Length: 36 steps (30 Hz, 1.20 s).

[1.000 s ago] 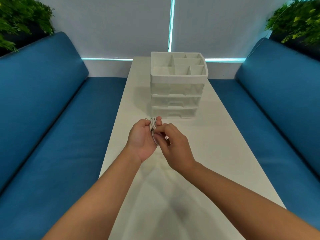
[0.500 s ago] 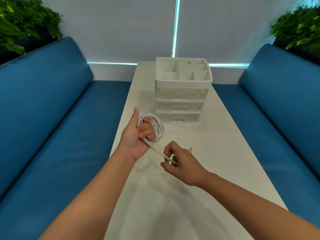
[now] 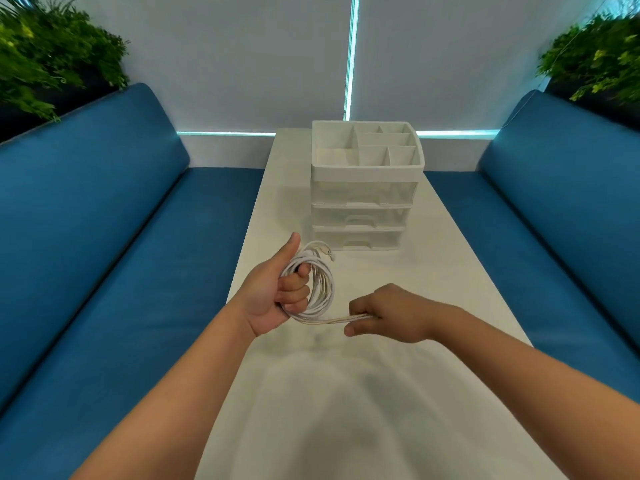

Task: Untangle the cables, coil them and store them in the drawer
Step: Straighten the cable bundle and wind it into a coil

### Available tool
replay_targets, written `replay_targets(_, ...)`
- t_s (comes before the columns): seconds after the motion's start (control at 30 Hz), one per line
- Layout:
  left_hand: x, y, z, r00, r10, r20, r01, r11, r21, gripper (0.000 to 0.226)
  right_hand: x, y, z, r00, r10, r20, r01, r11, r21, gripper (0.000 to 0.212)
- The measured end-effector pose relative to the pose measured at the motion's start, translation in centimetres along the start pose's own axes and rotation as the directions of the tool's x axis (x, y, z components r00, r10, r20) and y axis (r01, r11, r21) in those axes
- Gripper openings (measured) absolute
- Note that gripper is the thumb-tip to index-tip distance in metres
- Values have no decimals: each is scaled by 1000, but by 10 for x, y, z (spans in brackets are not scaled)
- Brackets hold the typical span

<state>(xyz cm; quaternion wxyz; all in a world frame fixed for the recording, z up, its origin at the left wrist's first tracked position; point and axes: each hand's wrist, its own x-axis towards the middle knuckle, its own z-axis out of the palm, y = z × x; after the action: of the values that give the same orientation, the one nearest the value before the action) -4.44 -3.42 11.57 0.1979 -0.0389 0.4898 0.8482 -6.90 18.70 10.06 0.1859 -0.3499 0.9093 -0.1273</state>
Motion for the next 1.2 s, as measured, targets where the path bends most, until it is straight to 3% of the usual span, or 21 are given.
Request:
replay_targets(0.37, -2, -5, -8, 998, 31, -47, -37, 991, -128, 52, -1, 7, -32, 964, -68, -256, 90, 993, 73, 19)
replay_targets(0.5, -5, -9, -7, 999, 9, -39, -14, 989, -148, 56, -1, 4, -27, 957, -99, -271, 51, 983, -176, 17)
replay_targets(0.67, -6, -15, -6, 996, 17, -86, -24, 997, -78, 52, 4, -4, -9, 974, -125, -190, 65, 953, -295, 23)
replay_targets(0.9, 6, -19, -7, 976, 16, -218, -23, 999, -26, 51, 9, -8, -6, 851, -253, -461, 21, 892, -452, 9)
replay_targets(1.07, 14, -18, -3, 971, 39, -237, -59, 995, -77, 51, 9, -16, -1, 879, 115, -463, -209, 965, -156, 23)
replay_targets(1.13, 16, -20, -2, 971, 49, -236, -72, 994, -87, 51, 9, -20, 5, 852, 285, -440, -211, 955, 210, 22)
replay_targets(1.2, 16, -27, 0, 971, 55, -231, -80, 992, -100, 51, 11, -22, 11, 802, 432, -412, -107, 783, 613, 23)
